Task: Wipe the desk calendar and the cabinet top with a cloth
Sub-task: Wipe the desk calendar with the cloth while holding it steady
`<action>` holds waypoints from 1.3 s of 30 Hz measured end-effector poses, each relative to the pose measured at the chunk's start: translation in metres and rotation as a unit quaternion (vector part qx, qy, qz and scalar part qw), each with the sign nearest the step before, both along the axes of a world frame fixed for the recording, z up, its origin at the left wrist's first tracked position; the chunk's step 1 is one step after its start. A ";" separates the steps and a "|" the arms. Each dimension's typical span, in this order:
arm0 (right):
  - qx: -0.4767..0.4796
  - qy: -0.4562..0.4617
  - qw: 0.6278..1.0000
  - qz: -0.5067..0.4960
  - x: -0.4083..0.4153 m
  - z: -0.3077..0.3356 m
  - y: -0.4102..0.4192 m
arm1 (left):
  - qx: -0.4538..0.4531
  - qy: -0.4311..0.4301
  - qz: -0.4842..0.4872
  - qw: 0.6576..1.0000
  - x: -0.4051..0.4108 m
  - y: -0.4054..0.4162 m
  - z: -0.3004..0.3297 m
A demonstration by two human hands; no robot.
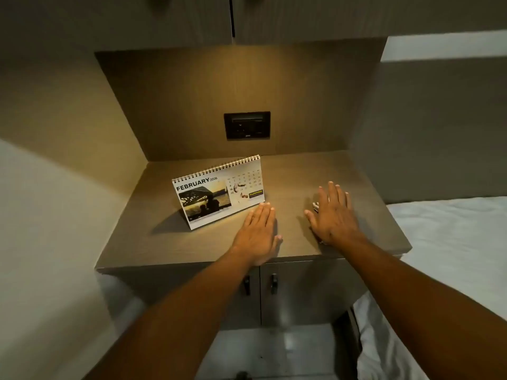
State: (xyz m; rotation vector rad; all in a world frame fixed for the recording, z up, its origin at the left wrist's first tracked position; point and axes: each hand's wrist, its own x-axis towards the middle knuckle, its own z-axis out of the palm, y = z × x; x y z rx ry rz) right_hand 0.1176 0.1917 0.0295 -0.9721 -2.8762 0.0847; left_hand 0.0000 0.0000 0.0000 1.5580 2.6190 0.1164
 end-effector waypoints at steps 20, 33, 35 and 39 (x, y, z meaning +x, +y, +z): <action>-0.116 0.035 0.988 -0.095 -0.024 -0.024 0.000 | -0.005 -0.042 -0.020 0.999 -0.012 -0.001 -0.015; -0.378 0.455 0.800 -0.099 -0.116 0.021 -0.132 | 0.123 0.159 -0.005 0.980 -0.085 -0.052 0.111; -0.402 0.488 0.764 -0.133 -0.130 0.026 -0.142 | 0.100 0.189 -0.012 0.977 -0.108 -0.054 0.132; -0.417 0.542 0.700 -0.207 -0.156 0.026 -0.146 | 0.000 0.197 -0.026 0.980 -0.149 -0.044 0.142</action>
